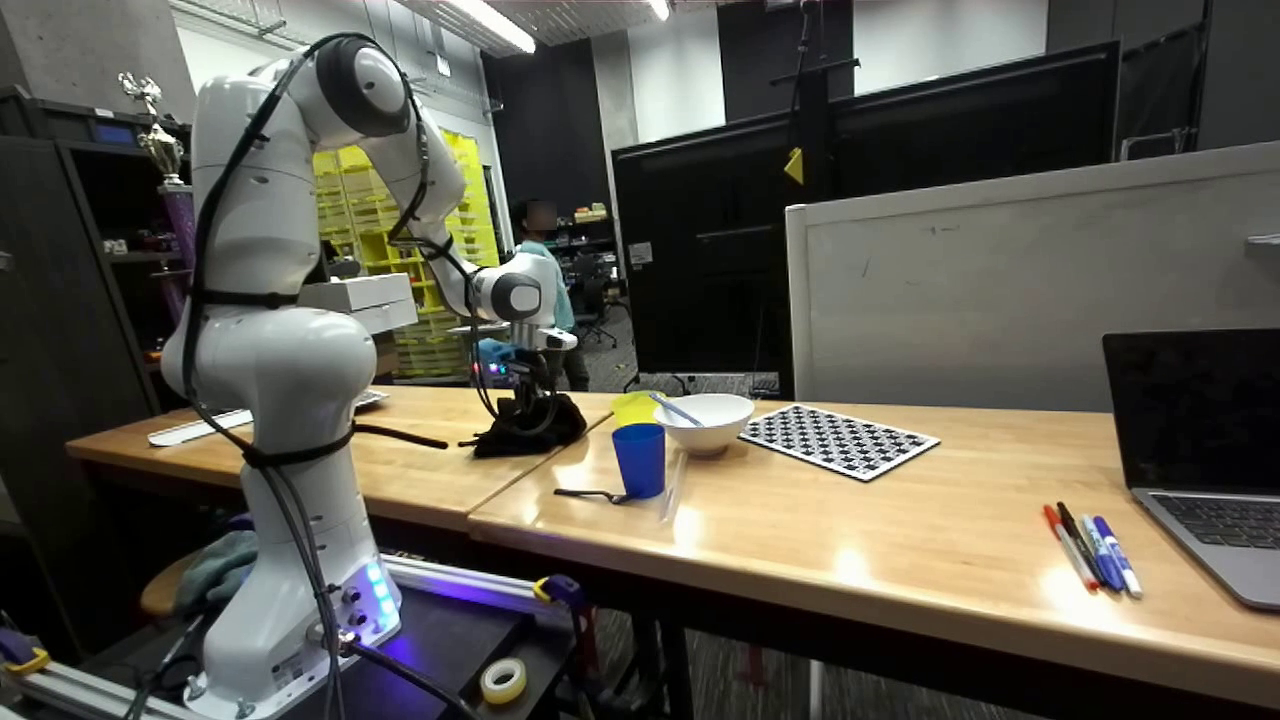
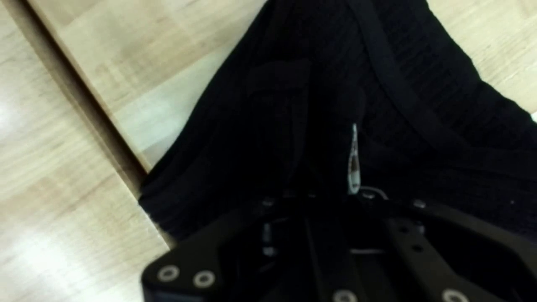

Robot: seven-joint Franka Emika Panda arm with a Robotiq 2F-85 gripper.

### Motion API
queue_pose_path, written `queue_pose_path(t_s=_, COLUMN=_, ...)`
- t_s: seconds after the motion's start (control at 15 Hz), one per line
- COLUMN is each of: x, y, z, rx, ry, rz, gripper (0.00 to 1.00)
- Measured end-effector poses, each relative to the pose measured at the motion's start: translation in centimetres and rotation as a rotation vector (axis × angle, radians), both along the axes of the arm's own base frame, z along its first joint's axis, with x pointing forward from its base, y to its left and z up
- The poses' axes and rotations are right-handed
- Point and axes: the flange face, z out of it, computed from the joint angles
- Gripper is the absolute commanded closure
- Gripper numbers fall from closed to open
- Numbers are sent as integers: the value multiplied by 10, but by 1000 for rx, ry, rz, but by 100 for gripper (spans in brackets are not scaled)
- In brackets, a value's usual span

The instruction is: Use the towel to wipe the table

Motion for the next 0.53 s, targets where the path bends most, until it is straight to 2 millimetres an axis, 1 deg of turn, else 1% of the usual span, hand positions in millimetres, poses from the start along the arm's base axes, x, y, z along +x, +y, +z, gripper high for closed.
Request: queue_pose_path(t_s=0.53, x=-49, y=-3, z=-2, rx=12, ry=8, rz=-39, gripper=97)
